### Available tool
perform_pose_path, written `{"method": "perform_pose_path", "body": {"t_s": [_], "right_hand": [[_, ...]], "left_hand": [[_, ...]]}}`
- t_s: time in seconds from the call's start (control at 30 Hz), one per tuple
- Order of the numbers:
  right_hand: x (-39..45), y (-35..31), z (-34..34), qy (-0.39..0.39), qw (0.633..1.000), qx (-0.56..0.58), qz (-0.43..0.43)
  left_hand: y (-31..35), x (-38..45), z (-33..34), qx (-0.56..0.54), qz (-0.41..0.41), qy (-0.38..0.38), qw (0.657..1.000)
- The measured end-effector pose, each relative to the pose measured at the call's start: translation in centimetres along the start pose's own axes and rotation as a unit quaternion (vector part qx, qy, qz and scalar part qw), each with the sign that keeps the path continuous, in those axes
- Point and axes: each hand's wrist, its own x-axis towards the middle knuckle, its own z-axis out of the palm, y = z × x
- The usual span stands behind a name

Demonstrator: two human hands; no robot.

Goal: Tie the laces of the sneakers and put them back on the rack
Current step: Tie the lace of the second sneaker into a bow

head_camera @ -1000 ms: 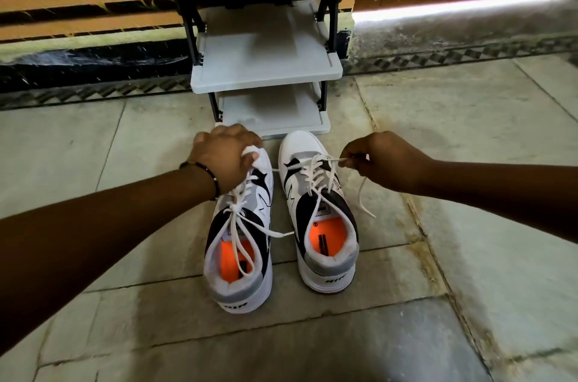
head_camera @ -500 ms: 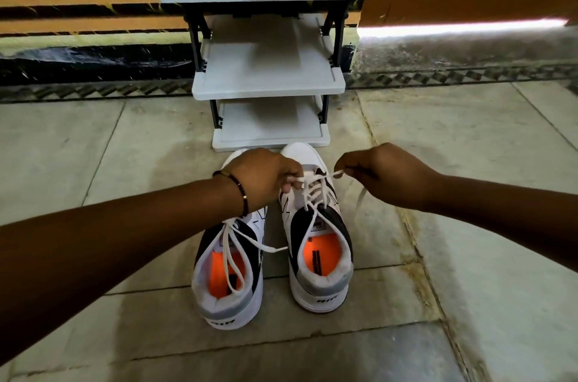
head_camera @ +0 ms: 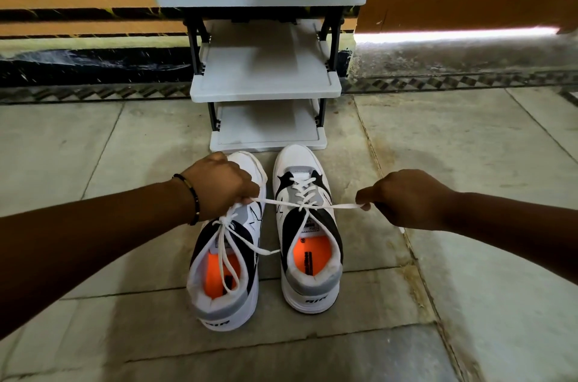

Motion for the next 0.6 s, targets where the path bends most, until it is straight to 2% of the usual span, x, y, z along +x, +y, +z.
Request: {"method": "perform_pose_path", "body": {"t_s": [0.13, 0.23, 0.37, 0.6], "right_hand": [[-0.36, 0.0, 0.48, -0.012, 1.0, -0.007, -0.004], [-0.52, -0.14, 0.71, -0.021, 1.0, -0.009, -0.005], [-0.42, -0.05, 0.42, -0.016, 1.0, -0.02, -0.01], [-0.52, -0.31, 0.96, -0.026, 1.0, -0.009, 0.005]], "left_hand": [[-0.04, -0.34, 0.33, -0.012, -0.002, -0.009, 1.0], [-0.19, -0.46, 0.44, -0.026, 0.01, 0.018, 0.999], [-0.08, -0.37, 0.18, -0.002, 0.002, -0.022, 1.0], [0.1, -0.46, 0.44, 0.001, 0.004, -0.016, 1.0]]}}
